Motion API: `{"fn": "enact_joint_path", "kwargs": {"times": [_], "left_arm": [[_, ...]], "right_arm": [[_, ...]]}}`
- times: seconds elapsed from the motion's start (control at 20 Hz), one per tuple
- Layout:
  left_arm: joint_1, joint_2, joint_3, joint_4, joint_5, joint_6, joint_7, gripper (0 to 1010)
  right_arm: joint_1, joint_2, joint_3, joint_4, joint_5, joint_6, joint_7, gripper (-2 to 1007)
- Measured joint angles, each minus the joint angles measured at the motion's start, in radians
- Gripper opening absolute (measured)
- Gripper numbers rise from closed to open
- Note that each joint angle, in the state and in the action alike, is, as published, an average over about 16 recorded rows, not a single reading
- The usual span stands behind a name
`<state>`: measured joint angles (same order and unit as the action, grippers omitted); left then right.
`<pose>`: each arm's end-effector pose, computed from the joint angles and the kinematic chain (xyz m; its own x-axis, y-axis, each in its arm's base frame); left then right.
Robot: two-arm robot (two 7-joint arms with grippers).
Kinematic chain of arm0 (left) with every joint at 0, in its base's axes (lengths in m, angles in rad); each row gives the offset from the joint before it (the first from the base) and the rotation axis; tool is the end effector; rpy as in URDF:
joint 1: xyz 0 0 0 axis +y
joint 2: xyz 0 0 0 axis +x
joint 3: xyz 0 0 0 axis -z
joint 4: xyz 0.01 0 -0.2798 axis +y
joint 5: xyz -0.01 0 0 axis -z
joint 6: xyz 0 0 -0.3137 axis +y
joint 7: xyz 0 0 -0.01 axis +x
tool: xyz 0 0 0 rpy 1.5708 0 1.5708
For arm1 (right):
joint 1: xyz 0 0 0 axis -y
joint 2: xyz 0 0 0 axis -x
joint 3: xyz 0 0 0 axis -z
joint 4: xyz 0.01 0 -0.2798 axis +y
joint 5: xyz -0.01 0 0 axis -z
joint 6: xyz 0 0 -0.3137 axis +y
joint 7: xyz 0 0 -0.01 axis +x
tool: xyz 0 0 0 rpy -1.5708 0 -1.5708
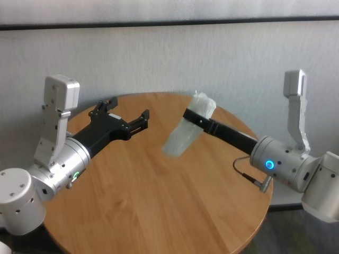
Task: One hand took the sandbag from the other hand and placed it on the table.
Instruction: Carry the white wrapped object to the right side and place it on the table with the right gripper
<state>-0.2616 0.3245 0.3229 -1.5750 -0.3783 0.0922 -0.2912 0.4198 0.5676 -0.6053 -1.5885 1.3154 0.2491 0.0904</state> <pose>0.3853 -0.0084 -0.2158 0.5643 0.8251 0.0265 -0.8234 0.5649 -0.0544 0.3891 0.0086 -0.2021 0.5022 -0.6295 -0.5929 0.7416 0.6661 -0.0790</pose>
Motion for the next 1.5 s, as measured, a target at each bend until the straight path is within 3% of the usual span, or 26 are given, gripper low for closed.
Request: {"fn": "enact_joint_path", "kwargs": {"times": [0.8, 1.15, 1.5], "left_arm": [[-0.001, -0.001, 0.001, 0.001, -0.001, -0.004, -0.001, 1001], [-0.001, -0.001, 0.001, 0.002, -0.002, -0.004, -0.001, 1001], [-0.001, -0.001, 0.001, 0.002, -0.002, -0.005, -0.001, 1001]], "right_arm": [[0.013, -0.009, -0.019, 0.04, -0.02, 0.013, -0.016, 565], [0.018, -0.006, -0.027, 0.045, -0.079, 0.011, -0.046, 565], [0.03, 0.001, -0.034, 0.055, -0.152, 0.026, -0.098, 565]]}}
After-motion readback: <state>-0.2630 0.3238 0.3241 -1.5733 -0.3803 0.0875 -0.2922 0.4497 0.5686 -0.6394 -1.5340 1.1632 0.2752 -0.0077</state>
